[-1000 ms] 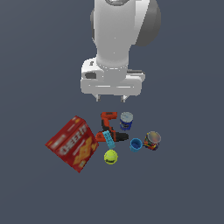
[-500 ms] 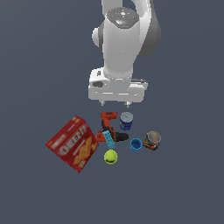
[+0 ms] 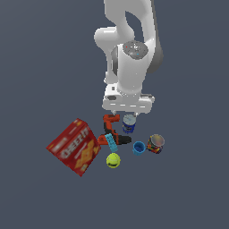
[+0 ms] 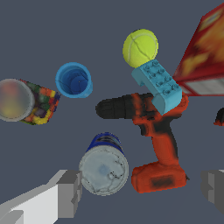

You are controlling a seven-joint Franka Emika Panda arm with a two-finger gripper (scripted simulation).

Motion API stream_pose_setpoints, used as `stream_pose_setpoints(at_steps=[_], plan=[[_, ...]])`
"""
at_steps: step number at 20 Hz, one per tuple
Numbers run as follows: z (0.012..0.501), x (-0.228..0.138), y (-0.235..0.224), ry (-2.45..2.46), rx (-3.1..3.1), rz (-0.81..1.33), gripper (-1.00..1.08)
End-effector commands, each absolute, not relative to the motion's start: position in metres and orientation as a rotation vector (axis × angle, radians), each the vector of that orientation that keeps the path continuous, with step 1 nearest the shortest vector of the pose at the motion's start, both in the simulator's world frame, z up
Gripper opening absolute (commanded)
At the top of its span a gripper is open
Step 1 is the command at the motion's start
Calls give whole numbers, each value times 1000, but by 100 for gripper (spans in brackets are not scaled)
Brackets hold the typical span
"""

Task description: Pick up a designated object from a clutter of objects.

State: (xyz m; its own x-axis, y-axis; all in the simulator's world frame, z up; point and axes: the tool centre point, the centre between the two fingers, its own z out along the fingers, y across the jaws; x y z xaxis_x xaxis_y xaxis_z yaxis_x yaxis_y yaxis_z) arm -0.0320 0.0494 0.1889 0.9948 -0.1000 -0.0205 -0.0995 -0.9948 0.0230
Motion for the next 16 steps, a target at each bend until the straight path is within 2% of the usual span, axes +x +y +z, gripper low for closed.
stream_pose_setpoints(at_steps=[1, 8, 16], plan=[[171, -40, 59, -183, 3119, -24, 100], [139, -58, 75, -237, 3127, -7, 100], [124, -67, 83, -262, 3131, 0, 100]])
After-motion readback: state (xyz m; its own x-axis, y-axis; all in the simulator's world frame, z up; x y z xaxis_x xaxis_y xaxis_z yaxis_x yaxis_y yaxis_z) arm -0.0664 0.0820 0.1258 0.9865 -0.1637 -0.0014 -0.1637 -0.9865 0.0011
